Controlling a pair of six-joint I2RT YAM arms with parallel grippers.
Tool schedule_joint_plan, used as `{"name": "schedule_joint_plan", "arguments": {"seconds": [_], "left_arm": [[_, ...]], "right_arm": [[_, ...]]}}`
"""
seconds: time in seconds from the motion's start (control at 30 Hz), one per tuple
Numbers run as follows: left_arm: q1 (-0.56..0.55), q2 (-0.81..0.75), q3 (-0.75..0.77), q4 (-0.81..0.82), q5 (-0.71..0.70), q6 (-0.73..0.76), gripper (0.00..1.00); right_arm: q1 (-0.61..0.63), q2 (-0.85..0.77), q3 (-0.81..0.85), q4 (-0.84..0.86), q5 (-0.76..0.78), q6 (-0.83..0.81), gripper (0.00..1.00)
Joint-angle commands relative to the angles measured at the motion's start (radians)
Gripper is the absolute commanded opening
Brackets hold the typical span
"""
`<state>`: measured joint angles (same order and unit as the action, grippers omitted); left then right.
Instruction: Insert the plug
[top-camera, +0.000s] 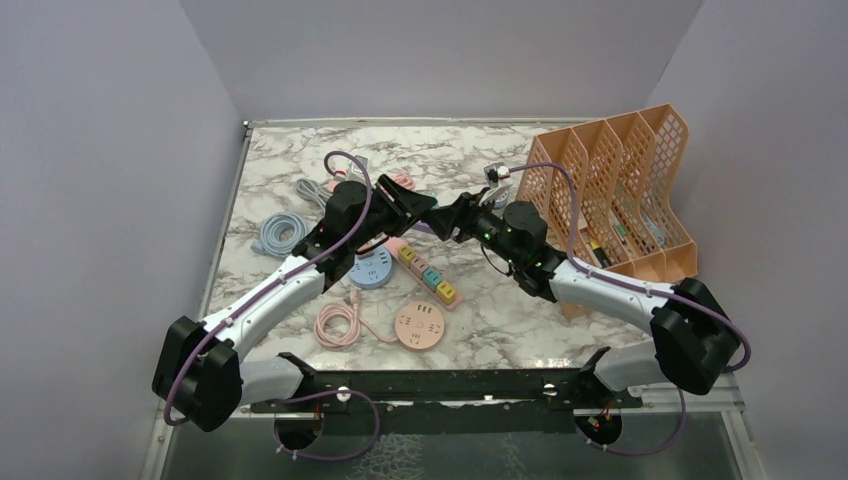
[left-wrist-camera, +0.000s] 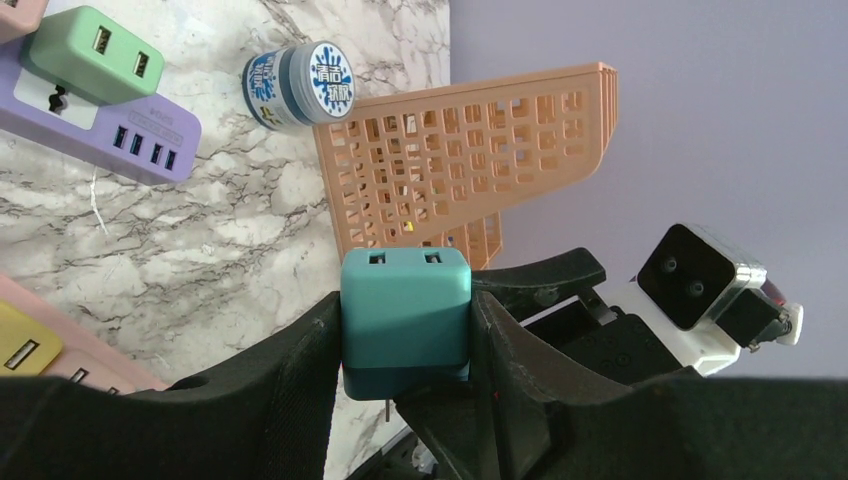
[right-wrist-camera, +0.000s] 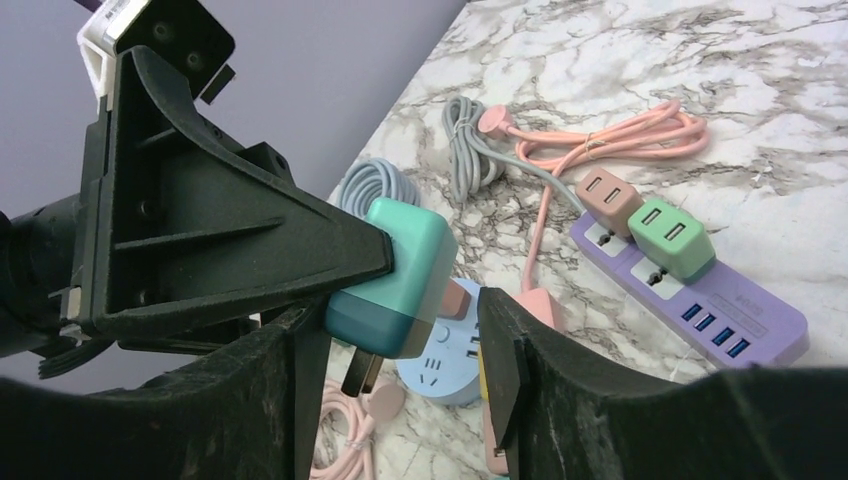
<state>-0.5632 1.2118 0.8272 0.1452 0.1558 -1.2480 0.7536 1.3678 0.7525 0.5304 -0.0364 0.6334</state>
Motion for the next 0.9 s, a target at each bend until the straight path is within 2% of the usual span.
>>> {"name": "schedule_joint_plan", "arguments": {"seconds": [0.0,0.13,0.23,0.37,0.53,0.67,0.87], "left_arm": [[-0.003,-0.034,-0.003,0.042,-0.017,-0.046,0.3],[-0.003,-0.041,0.004,0.022,-0.023,-0.028,0.37],[-0.003,-0.046,0.026,-0.02,-0.021,0.036,0.51],[-0.003,-0.066,0.048,-0.066,-0.01,0.175,0.76],[0.0,-0.109,0.096,-0.157,0.077,0.491,0.98],[0.005,-0.147,0.127,-0.24,0.241,0.696,0.99],[0.005,-0.193,0.15,-0.266,0.512,0.826,0.97]], "right_arm": [[0.004,0.029,0.04,0.056,0.052,0.008,0.5],[0.003,0.031,0.043,0.049,0.042,0.0,0.3],[0.003,0.026,0.034,0.052,0.022,-0.013,0.21],[0.003,0.0,0.015,0.047,-0.019,-0.056,0.16],[-0.024,-0.075,-0.048,0.075,-0.182,-0.158,0.15],[-0.069,-0.158,-0.066,0.048,-0.403,-0.21,0.15],[-0.131,-0.251,-0.05,-0.041,-0.59,-0.188,0.13]]}}
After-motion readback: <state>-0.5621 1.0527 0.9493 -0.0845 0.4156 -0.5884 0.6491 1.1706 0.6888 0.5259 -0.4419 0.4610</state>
